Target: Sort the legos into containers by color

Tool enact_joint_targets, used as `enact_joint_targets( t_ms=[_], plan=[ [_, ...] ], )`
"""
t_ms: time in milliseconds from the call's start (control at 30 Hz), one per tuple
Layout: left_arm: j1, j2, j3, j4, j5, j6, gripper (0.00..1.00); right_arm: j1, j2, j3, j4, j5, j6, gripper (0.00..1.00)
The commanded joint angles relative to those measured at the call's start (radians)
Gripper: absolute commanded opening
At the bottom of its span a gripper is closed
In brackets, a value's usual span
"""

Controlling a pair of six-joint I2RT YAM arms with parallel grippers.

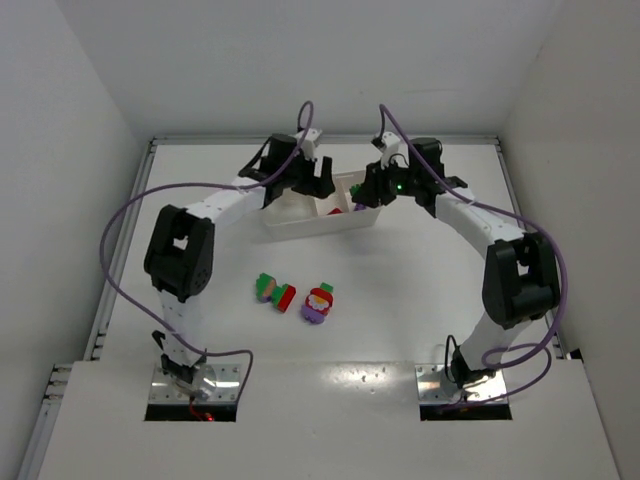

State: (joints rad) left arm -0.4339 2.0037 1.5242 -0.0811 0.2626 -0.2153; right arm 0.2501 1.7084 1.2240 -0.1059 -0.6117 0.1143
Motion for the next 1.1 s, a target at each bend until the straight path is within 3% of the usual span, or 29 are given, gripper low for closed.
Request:
enact_joint_targets(
  t_ms=[0,133,400,567,733,833,867,900,967,1033,1067],
  plan=[
    [0.061,-0.213,0.008,0.063,-0.022,-0.036,0.9,-0.008,-0.015,0.048,0.043,-0.026,0.015,0.02],
    [0.168,-0.348,-0.001,0.014,0.0,-0.078,1.0,0.044,0.043,0.117,0.032,-0.026,0.019,0.02],
    [0.484,-0.419,-0.06,-0.172,0.24,-0.136,1.0,0.199,0.279,0.371,-0.067,0.053,-0.036,0.02],
    [0.561,-0.503,-0.199,-0.121,0.334,-0.101,1.0,0.244,0.444,0.524,-0.127,0.101,-0.07,0.04],
    [0.58,-0.534,-0.265,-0.121,0.374,-0.023,1.0,0.287,0.507,0.56,-0.127,0.177,-0.1,0.05],
    [0.58,-0.543,-0.297,-0.121,0.385,0.014,1.0,0.296,0.56,0.606,-0.155,0.211,-0.111,0.17],
    [0.58,-0.543,-0.297,-0.132,0.395,0.037,1.0,0.296,0.569,0.617,-0.155,0.22,-0.12,0.29],
    [0.58,-0.543,-0.297,-0.15,0.415,0.053,1.0,0.305,0.57,0.617,-0.155,0.234,-0.12,0.34],
    [0.58,-0.531,-0.282,-0.193,0.463,0.146,1.0,0.305,0.57,0.606,-0.155,0.234,-0.12,0.46],
    [0.58,-0.473,-0.204,-0.345,0.536,0.25,1.0,0.305,0.57,0.606,-0.146,0.243,-0.12,0.5],
    [0.58,-0.45,-0.175,-0.409,0.555,0.375,1.0,0.305,0.57,0.606,-0.146,0.233,-0.12,0.54]
  ],
)
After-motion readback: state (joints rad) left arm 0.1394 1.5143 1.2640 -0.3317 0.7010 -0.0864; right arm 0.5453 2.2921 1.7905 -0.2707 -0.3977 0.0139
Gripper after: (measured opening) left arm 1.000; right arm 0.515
